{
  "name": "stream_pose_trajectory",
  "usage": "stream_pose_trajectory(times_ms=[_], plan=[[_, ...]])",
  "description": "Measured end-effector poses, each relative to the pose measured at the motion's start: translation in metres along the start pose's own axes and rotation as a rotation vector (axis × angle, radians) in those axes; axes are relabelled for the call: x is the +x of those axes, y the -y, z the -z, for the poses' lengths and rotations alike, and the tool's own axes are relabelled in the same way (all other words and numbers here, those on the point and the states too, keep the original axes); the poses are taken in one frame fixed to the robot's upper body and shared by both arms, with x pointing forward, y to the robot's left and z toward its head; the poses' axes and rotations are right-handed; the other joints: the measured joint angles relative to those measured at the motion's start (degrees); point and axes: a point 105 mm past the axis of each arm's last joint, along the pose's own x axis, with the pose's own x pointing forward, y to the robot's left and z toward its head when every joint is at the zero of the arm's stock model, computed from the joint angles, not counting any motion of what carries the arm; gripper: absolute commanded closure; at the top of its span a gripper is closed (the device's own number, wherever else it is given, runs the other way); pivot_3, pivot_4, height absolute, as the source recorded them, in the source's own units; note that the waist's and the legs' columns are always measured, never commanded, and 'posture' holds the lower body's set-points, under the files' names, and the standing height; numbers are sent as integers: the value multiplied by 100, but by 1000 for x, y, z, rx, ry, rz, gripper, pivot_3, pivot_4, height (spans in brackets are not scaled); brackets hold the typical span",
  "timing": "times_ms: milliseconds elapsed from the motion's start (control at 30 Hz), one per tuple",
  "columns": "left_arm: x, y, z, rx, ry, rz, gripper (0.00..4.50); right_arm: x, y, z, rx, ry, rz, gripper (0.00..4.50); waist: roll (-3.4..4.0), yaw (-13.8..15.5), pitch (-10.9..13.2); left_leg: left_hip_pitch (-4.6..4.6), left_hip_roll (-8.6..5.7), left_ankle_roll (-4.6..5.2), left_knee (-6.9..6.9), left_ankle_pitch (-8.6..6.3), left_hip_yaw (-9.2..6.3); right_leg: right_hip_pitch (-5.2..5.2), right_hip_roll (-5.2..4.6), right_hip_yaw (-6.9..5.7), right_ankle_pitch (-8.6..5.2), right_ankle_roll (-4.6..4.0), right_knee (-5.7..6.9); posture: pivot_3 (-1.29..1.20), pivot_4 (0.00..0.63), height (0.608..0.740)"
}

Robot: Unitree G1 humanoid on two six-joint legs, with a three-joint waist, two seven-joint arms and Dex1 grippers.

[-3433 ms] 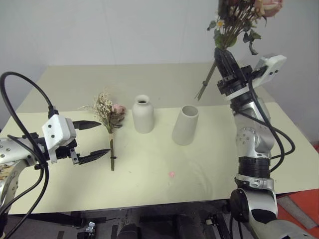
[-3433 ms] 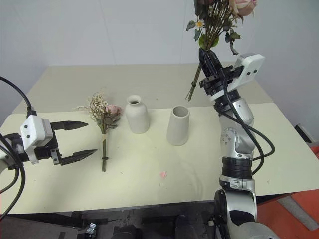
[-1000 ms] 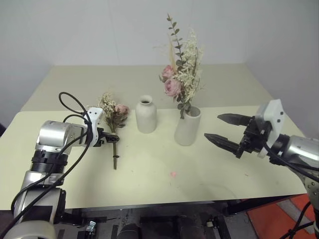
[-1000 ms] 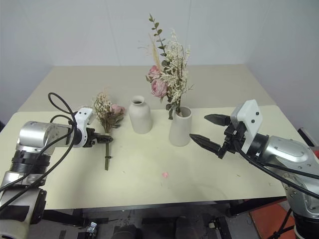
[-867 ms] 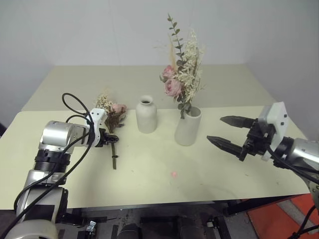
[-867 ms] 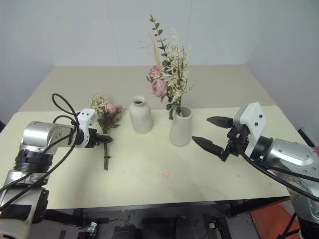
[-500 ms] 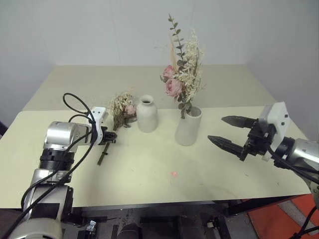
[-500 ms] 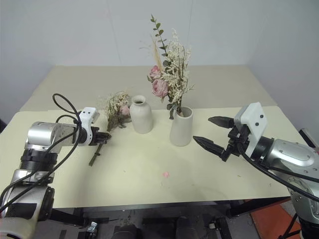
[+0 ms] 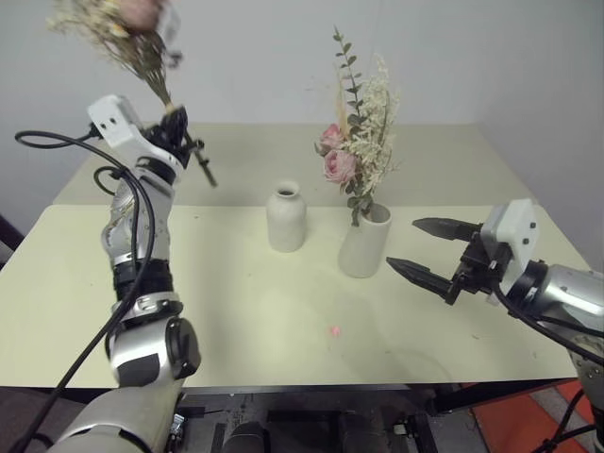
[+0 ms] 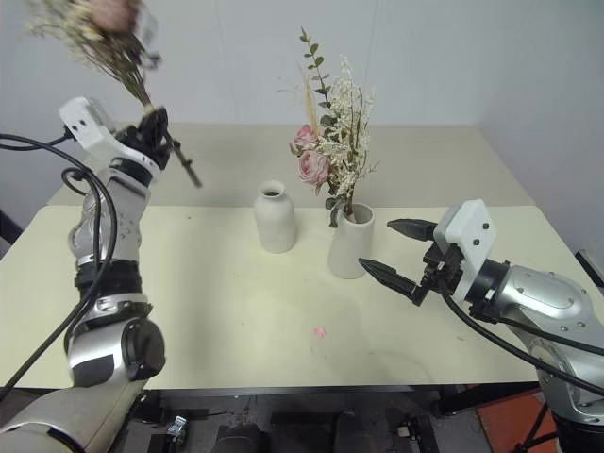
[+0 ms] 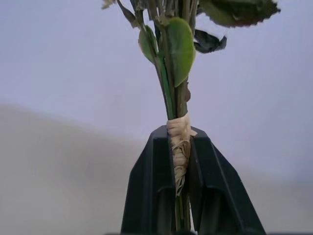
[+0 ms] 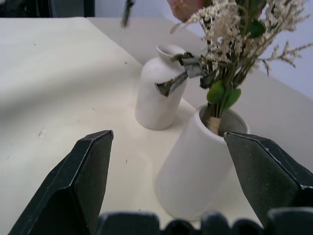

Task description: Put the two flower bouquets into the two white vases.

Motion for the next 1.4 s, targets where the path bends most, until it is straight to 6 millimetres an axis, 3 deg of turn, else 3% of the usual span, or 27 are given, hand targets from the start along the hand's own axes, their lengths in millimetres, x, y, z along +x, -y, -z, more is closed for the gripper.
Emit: stream_pose_trajectory(times_ms=[133, 400, 667, 933, 1233, 1400], plan=[[10, 19, 10, -211, 85, 91, 4397, 0, -2, 0, -3, 22, 8, 200, -1, 0, 0, 3, -1, 0, 2, 0, -1, 13, 0, -3, 0, 1, -17, 0, 150, 740], [16, 43, 23, -356, 119, 196, 4397, -6, -8, 2, -10, 35, 35, 200, -1, -69, 0, 28, 3, 8, -4, -5, -6, 59, 8, -5, 6, 13, -67, 0, 150, 740], [16, 60, 40, -247, 13, 298, 4397, -7, -7, 5, -22, 16, 59, 200, 0, -46, 0, 36, 2, 10, -5, -6, -7, 72, 8, -6, 6, 15, -75, 0, 150, 740], [4, 58, 66, -164, -92, 336, 4397, -9, -8, 11, -11, -7, 73, 200, -1, -44, 0, 36, 2, 10, -5, -5, -7, 72, 8, -6, 7, 15, -75, 0, 150, 740], [1, 59, 79, -136, -127, 358, 4397, -11, -5, 14, -40, -24, 99, 200, -1, -42, 0, 35, 2, 10, -5, -6, -7, 72, 8, -6, 6, 15, -76, 0, 150, 740], [-2, 76, 85, -30, -142, 458, 4397, -12, -5, 16, -56, -35, 113, 200, -1, -37, 0, 35, 2, 10, -5, -6, -7, 74, 8, -6, 6, 15, -77, 0, 150, 740]])
